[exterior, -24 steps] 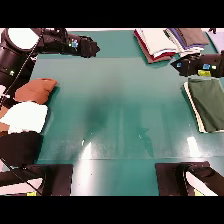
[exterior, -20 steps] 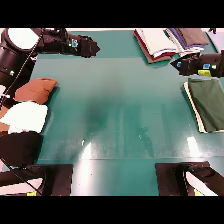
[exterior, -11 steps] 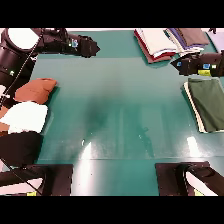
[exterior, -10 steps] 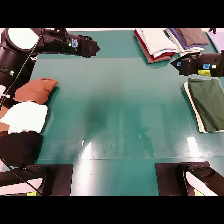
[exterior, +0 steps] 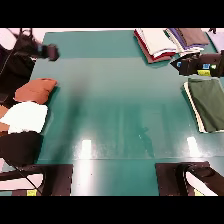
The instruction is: Fold the shirts.
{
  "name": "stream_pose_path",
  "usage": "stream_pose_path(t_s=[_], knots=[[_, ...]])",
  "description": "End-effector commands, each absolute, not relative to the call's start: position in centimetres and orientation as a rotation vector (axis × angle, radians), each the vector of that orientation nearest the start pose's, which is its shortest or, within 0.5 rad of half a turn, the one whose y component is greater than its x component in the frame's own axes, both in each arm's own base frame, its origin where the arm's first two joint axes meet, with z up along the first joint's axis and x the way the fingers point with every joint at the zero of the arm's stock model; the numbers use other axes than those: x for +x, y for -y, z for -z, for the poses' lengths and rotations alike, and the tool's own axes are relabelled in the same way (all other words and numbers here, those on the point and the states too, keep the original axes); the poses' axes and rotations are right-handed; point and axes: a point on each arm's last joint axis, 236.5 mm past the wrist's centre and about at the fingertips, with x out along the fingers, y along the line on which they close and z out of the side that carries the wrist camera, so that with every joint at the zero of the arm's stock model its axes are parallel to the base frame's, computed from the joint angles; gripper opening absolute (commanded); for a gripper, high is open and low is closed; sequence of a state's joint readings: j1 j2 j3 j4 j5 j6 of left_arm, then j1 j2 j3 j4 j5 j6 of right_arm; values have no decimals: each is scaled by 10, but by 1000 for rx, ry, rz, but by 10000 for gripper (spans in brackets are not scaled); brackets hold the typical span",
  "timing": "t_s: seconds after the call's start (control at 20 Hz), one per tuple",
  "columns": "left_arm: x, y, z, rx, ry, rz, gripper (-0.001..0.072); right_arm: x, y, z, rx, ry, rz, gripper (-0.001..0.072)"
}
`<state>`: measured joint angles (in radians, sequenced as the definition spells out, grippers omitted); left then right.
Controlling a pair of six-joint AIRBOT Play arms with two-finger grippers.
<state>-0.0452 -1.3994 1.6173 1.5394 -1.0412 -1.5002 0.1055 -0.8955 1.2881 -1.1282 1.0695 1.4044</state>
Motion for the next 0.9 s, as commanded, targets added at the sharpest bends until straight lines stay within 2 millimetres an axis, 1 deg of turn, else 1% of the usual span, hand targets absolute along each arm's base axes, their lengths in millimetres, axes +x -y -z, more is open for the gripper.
stream_pose_path(t_s=[0.0, 0.1, 0.15, 0.2, 0.3, 0.4, 0.45, 0.5, 0.55, 0.6, 0.65, 0.7, 0.75, 0.8, 0.85], knots=[[466, -75, -70, 0, -1062, -148, 560, 358, -128, -238, 145, -652, -456, 19], [446, -100, -26, -57, -1132, -210, 559, 362, -128, -231, 146, -675, -456, 19], [436, -109, -8, -72, -1161, -227, 559, 365, -129, -225, 150, -690, -456, 19], [429, -113, 5, -81, -1180, -236, 559, 369, -130, -219, 154, -707, -456, 19], [421, -115, 22, -79, -1209, -241, 559, 374, -134, -209, 175, -736, -466, 19], [423, -115, 23, -82, -1205, -241, 545, 377, -140, -203, 200, -754, -480, 18], [424, -116, 20, -89, -1200, -247, 361, 378, -142, -203, 211, -758, -488, 19], [425, -116, 15, -89, -1189, -249, 116, 378, -142, -202, 211, -758, -487, 19], [428, -117, 5, -89, -1171, -251, 23, 378, -142, -204, 210, -754, -487, 19], [432, -118, -11, -86, -1139, -253, 23, 377, -141, -207, 209, -743, -486, 19], [441, -117, -39, -86, -1070, -250, 23, 376, -140, -215, 209, -715, -484, 19], [449, -114, -75, -81, -983, -243, 22, 378, -138, -228, 212, -666, -476, 18], [454, -109, -119, -69, -887, -234, 22, 379, -136, -245, 215, -600, -467, 18], [456, -98, -173, -36, -772, -207, 22, 378, -133, -263, 219, -535, -459, 18], [451, -81, -227, 4, -659, -170, 22, 376, -130, -282, 219, -471, -451, 18]])
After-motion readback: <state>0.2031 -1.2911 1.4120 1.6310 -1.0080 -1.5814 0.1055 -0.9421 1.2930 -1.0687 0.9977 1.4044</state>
